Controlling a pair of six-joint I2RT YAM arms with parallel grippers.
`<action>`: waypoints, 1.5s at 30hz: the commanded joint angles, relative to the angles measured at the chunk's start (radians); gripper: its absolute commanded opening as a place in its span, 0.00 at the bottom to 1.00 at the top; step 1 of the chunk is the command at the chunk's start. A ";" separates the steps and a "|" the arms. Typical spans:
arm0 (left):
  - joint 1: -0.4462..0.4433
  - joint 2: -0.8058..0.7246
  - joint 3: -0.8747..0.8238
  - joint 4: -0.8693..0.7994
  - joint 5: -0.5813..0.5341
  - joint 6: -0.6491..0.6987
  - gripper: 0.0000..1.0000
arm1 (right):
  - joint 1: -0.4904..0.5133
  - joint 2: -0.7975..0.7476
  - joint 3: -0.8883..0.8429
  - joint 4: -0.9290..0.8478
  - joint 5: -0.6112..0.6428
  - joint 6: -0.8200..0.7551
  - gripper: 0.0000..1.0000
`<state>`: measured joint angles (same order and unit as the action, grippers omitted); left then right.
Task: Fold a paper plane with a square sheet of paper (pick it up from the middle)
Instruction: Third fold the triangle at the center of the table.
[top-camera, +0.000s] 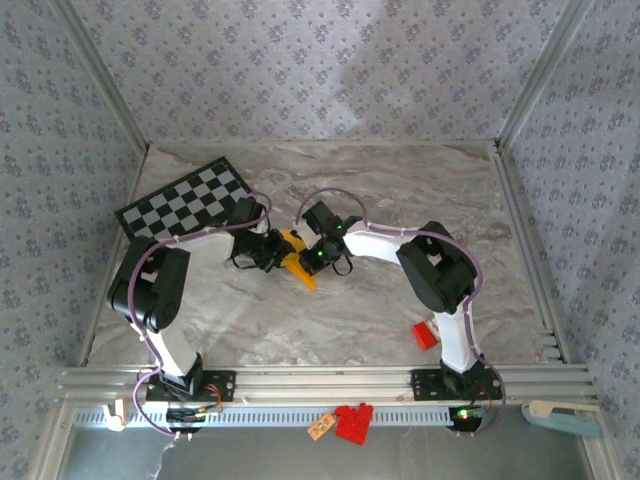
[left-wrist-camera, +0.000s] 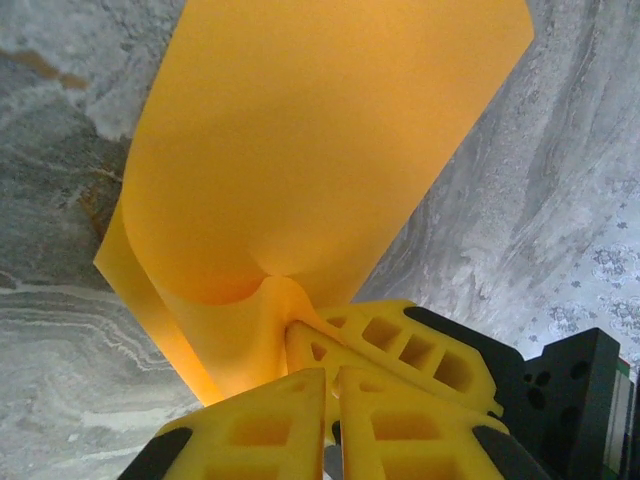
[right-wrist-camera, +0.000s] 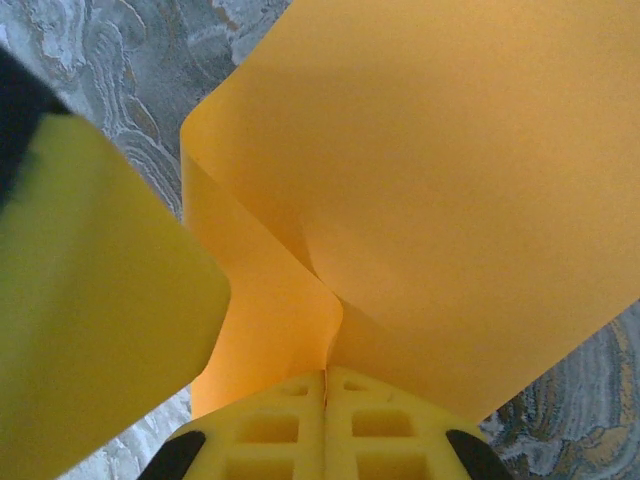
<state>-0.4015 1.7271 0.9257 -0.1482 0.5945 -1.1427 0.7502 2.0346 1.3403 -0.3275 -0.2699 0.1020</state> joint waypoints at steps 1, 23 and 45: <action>-0.007 0.024 -0.013 0.019 0.006 0.001 0.12 | -0.003 0.052 0.008 -0.073 0.019 0.015 0.01; -0.007 0.066 -0.001 -0.111 -0.101 0.096 0.10 | -0.006 0.070 0.022 -0.097 0.031 0.024 0.01; -0.006 0.109 0.036 -0.212 -0.134 0.121 0.10 | -0.027 0.032 0.067 -0.124 -0.019 0.085 0.11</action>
<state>-0.4023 1.8011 0.9573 -0.2710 0.5076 -1.0367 0.7437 2.0518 1.3819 -0.3740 -0.2771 0.1474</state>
